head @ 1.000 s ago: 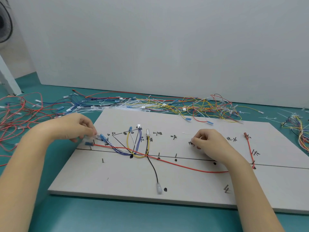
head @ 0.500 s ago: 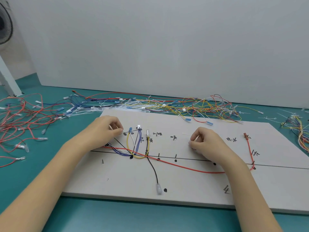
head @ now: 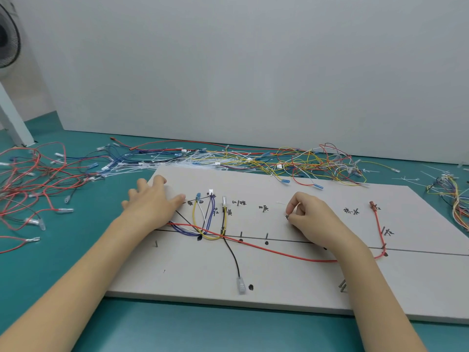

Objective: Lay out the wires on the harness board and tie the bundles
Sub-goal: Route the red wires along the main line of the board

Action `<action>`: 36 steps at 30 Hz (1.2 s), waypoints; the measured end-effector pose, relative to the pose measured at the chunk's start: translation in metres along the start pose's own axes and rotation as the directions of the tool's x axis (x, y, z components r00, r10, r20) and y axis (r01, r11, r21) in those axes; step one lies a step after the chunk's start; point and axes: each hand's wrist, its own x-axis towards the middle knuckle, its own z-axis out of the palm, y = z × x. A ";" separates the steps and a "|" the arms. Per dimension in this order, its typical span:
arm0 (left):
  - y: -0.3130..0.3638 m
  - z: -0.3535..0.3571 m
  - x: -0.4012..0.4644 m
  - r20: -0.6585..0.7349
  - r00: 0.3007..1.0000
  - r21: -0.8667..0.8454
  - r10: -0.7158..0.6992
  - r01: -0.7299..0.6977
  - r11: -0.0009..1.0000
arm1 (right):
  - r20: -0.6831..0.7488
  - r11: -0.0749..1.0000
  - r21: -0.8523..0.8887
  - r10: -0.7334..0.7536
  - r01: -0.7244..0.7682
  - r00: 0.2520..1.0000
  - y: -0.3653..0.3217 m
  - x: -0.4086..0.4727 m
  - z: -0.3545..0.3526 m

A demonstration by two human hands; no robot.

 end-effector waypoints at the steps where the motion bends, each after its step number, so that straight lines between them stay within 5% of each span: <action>1: 0.000 0.000 0.000 -0.001 1.000 -0.011 -0.021 0.021 1.000 | -0.003 1.000 0.005 0.000 0.000 1.000 0.000 -0.001 0.000; 13: 0.005 -0.005 0.003 -0.049 0.987 -0.329 -0.153 0.129 0.936 | -0.031 0.998 0.016 -0.053 0.053 0.998 0.001 -0.003 -0.002; 36: 0.014 0.004 0.003 -0.039 0.993 -0.424 -0.112 0.085 0.902 | -0.065 0.999 0.043 -0.011 0.014 0.998 0.017 -0.003 -0.014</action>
